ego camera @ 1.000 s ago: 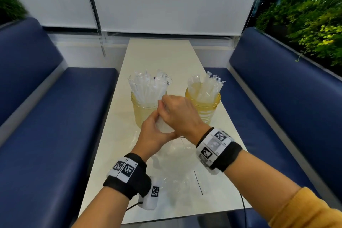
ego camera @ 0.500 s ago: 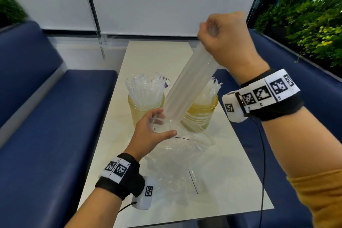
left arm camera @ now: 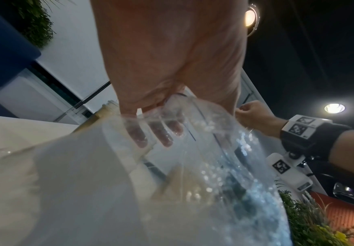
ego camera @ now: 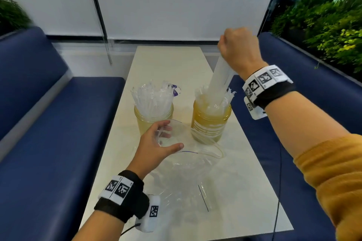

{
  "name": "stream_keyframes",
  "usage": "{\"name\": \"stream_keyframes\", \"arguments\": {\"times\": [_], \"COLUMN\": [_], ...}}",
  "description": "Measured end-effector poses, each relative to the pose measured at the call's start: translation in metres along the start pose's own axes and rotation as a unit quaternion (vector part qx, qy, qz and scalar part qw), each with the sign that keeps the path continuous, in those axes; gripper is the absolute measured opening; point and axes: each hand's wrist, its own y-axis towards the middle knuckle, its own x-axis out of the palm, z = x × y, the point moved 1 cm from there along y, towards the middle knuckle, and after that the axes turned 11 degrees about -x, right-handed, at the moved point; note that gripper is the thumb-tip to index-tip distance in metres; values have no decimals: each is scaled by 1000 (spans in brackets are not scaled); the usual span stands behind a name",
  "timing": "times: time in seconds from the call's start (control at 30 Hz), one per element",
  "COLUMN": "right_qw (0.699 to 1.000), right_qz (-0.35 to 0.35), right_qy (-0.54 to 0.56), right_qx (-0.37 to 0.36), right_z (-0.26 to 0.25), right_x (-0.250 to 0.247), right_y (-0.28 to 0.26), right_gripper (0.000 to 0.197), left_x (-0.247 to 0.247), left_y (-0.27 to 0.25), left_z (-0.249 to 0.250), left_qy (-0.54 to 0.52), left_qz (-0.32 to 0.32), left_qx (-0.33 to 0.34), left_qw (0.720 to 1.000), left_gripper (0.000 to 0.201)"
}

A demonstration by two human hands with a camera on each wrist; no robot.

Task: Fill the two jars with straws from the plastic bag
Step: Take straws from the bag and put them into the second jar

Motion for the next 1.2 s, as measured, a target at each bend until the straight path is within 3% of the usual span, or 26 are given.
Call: {"name": "stream_keyframes", "arguments": {"times": [0.17,0.33,0.5,0.57,0.7,0.87,0.9,0.97,1.03,1.1,1.2], "right_qw": [997,994,963,960,967,991,986,949,882,829,777], "right_qz": [-78,-105,-233,-258,-252,-125,-133,-228,-382,-515,-609], "right_qy": [15,22,-97,-73,17,55,100,217,275,199,103], "right_qx": [-19,-22,-91,-77,-21,-9,-5,0,-22,-88,-127], "right_z": [-12,-26,-31,-28,-29,-58,-69,-92,-114,-131,-143], "right_x": [49,83,107,108,97,39,25,8,6,16,34], "right_y": [-21,-52,-89,-95,-91,-88,-92,-105,-123,-140,-160], "right_gripper": [29,35,22,26,42,32,36,46,41,42,70], "left_x": [0,-4,-3,-3,-3,-3,-3,-2,0,1,1], "left_y": [0,-1,-1,0,0,2,2,3,1,-1,-5], "left_z": [1,4,7,7,6,5,5,6,6,7,6], "left_qy": [-1,4,6,6,1,5,4,-2,-3,-6,-7], "left_qz": [0,2,0,-1,-6,-24,-28,-37,-52,-66,-77], "left_qx": [-2,-1,-1,-2,-7,-6,-6,-9,-8,-2,3], "left_qw": [1000,1000,1000,1000,1000,1000,1000,999,999,998,997], "left_gripper": [75,74,71,71,69,68,69,73,77,81,82]}}
